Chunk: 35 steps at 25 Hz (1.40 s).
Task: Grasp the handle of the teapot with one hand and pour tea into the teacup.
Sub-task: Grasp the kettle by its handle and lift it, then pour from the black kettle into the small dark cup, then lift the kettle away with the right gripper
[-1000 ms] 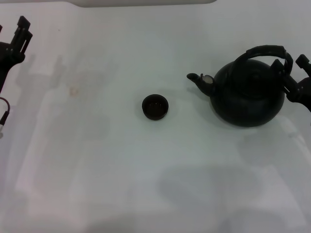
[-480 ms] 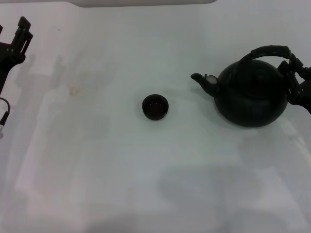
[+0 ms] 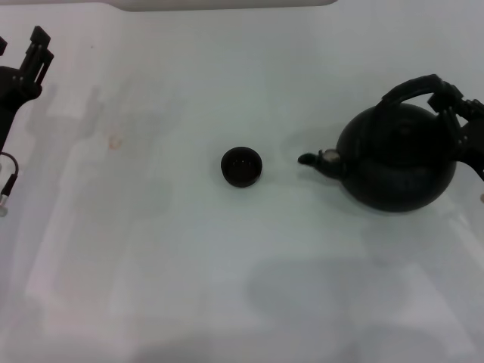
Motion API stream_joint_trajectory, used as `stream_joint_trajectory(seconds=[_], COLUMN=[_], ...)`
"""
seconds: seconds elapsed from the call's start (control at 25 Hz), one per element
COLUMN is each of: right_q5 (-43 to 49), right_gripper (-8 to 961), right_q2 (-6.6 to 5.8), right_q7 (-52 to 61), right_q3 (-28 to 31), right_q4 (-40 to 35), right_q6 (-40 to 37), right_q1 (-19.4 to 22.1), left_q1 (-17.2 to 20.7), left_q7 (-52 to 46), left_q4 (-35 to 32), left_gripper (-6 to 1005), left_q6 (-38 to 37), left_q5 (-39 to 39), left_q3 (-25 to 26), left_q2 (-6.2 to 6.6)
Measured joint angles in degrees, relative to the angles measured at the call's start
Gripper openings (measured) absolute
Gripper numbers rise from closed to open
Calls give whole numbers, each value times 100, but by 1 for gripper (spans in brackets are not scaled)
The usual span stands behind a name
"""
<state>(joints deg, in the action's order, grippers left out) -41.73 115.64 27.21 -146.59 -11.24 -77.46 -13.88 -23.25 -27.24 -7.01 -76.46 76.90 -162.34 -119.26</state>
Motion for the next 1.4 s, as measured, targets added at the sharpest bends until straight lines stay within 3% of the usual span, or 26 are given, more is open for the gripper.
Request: stream_joint_trajectory(seconds=[0.36,0.6,1.0,1.4], right_q5=[317,366,367,436], right_gripper=[179,175,169,161], right_q2=[-12,2,2,4], right_q7=[-79,-980,-2307,-2932], right_q3=[3,14,40,3], right_q4=[-144,-468,-648,-708], right_q6=[-268,149,323,330], right_q1=[-355,-740,-850,-860], left_q1=[7,28,106,123], left_q7=[-1,-5,-9,-9], left_q4=[-26,-91,-161,-161], left_gripper=[760,760,760,760], left_q6=[7,17,23,130], left_q5=[-6,-74,-129,-204], left_q3=[-36,-43,-48,-52], left_q2=[0,0,0,0])
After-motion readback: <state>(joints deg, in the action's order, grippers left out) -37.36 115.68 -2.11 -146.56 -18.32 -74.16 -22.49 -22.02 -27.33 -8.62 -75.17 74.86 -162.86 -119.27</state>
